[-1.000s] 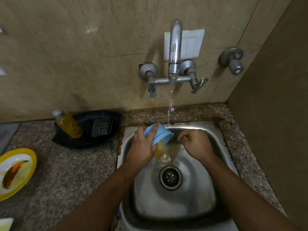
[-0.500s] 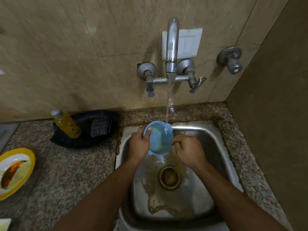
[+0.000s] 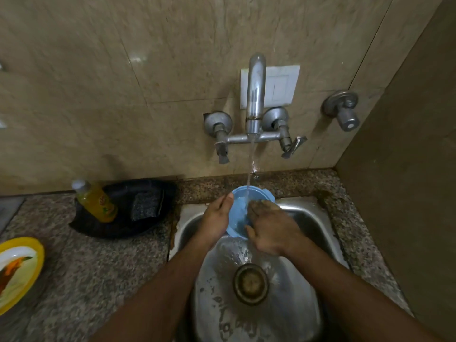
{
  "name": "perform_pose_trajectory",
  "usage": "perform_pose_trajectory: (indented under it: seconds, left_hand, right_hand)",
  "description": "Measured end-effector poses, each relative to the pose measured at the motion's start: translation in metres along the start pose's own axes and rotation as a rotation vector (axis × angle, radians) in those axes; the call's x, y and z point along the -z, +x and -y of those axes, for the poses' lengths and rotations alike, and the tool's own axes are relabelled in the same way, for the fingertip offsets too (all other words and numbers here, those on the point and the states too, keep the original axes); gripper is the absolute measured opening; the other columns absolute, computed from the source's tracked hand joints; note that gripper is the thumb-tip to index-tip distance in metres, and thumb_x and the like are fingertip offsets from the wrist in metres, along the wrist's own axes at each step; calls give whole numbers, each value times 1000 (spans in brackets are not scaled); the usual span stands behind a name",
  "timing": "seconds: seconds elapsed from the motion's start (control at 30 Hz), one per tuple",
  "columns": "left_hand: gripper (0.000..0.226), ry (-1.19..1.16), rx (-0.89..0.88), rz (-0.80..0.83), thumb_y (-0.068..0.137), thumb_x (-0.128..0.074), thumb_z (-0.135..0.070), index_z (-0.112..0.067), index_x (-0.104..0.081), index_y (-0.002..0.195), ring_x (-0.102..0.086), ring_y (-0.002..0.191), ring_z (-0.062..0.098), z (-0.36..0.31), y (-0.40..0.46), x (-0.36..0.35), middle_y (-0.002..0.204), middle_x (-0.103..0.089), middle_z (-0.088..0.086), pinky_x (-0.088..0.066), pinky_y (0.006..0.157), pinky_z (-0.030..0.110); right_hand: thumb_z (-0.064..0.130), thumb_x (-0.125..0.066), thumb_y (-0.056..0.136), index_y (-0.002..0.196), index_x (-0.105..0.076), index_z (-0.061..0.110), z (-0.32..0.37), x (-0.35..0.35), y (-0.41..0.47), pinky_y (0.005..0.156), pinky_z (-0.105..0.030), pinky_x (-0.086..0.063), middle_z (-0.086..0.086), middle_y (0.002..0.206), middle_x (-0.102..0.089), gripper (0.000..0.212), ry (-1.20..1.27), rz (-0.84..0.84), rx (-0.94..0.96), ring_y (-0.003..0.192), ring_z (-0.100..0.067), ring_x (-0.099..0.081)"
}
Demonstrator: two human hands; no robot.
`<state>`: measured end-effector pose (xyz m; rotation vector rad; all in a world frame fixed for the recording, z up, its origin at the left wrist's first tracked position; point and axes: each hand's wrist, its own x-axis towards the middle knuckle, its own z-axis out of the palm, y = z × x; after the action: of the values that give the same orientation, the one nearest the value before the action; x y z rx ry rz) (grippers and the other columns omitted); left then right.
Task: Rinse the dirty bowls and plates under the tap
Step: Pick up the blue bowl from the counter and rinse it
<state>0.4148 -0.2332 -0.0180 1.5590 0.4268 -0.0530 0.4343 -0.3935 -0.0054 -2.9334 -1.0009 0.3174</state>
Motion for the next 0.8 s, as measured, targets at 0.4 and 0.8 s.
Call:
perform_pose_trajectory:
  seconds: [0.4, 0.8]
  left_hand:
    - [28, 24, -138, -29, 102, -47, -30, -15, -69, 112, -69, 89, 10, -8, 8, 5, 101, -74, 4, -55, 74, 21]
    - [25, 234, -353, 62, 102, -48, -28, -20, -67, 117, -66, 98, 4, -11, 9, -8, 106, -70, -1, -52, 87, 22]
  right_hand:
    - [44, -22, 83, 142, -45, 14, -6, 11, -1, 118, -39, -19, -13, 147, -45, 70, -24, -54, 59, 136, -27, -39]
    - [21, -60, 73, 120, -55, 12, 28, 1, 10, 93, -40, -47, -12, 113, -61, 48, 202, -102, 25, 102, -30, -58]
